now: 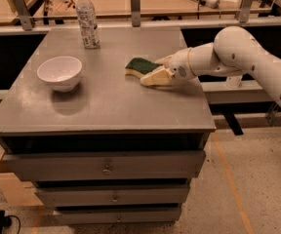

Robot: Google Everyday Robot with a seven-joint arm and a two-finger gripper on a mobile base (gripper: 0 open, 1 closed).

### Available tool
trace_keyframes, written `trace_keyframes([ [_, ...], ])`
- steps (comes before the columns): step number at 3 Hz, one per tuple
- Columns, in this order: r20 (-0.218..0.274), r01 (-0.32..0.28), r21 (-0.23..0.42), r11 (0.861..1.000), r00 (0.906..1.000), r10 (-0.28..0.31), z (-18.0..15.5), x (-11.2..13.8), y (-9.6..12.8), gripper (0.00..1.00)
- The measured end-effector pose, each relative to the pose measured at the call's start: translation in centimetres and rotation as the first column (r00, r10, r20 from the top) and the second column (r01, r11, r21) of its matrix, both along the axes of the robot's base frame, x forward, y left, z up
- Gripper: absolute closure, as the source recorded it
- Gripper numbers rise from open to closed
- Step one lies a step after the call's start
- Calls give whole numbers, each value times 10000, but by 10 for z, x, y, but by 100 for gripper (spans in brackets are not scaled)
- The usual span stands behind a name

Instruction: Place sponge into white bowl

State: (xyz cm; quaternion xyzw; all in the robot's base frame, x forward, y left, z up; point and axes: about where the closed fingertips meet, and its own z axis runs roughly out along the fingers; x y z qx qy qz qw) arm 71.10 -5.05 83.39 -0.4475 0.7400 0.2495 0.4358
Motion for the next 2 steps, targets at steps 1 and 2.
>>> trace_keyframes([
  [1, -11, -119, 37, 9999, 9999, 119, -4, -1, 8, 65],
  [2, 71, -186, 80, 9998, 9998, 186, 2, -2, 10, 88],
])
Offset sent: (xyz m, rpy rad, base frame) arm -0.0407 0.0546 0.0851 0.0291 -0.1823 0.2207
